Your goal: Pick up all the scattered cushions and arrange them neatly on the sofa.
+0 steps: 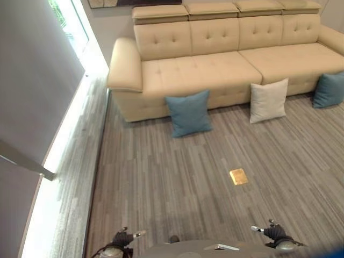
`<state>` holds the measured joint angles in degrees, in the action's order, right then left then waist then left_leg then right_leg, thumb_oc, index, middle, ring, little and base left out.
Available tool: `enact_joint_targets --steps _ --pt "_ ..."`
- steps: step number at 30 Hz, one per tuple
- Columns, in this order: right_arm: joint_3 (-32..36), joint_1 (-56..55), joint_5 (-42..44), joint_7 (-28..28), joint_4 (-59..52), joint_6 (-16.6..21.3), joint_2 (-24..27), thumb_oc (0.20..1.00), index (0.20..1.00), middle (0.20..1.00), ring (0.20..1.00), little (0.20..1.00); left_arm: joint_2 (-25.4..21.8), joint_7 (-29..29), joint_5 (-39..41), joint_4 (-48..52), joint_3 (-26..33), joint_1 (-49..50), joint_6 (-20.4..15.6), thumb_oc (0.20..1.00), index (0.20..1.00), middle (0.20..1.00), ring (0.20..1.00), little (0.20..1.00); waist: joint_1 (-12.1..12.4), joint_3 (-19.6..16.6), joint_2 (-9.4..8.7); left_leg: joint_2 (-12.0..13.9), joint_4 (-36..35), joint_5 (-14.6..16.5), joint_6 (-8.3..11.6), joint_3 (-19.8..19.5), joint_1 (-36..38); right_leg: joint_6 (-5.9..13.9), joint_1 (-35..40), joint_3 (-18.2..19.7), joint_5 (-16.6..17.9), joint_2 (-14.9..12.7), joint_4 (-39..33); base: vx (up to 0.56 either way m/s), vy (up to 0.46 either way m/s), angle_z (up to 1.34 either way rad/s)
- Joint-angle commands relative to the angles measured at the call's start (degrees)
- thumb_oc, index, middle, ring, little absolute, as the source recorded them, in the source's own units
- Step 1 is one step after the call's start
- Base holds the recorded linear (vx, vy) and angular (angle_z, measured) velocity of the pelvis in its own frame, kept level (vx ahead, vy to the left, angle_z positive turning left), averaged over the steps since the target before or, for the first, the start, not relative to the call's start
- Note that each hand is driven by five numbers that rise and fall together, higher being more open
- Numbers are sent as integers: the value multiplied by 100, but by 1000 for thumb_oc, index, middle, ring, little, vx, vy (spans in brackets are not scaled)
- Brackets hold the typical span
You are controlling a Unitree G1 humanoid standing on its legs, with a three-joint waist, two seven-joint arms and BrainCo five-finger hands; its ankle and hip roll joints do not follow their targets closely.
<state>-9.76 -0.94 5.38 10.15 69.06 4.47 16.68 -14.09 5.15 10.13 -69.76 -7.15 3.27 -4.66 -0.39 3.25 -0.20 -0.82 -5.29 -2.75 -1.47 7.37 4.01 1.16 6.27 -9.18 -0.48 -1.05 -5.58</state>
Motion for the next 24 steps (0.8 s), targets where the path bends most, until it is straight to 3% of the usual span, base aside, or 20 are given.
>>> enact_joint_targets --steps 1,15,20,24 --pt "-208 291 -2 3 80 22 46 1000 1000 1000 1000 1000 36 -2 -26 -143 -83 -374 -55 1000 1000 1000 1000 1000 48 109 -170 76 29 543 303 -426 239 525 -13 -72 -31 -280 58 0 0 0" --pt "-222 309 -27 -32 13 -9 37 1000 1000 1000 1000 1000 -9 -23 48 -67 -31 -386 -47 1000 1000 1000 1000 1000 97 150 -209 -2 46 609 186 -454 246 556 -41 38 -2 -334 115 8 16 -1" --pt "-283 397 -104 -42 -48 -44 75 1000 1000 1000 1000 1000 -24 -35 24 -68 -67 -419 -54 1000 1000 1000 1000 1000 172 218 -207 -104 256 696 53 -609 53 569 -334 185 -15 -423 512 -20 58 -18" --pt "-352 506 -173 -57 -132 -80 106 1000 1000 1000 1000 1000 -57 -47 24 -56 -68 -450 -50 1000 1000 1000 1000 1000 190 325 -141 -145 385 801 -84 -630 24 627 -776 238 -74 -499 1360 0 72 -13"
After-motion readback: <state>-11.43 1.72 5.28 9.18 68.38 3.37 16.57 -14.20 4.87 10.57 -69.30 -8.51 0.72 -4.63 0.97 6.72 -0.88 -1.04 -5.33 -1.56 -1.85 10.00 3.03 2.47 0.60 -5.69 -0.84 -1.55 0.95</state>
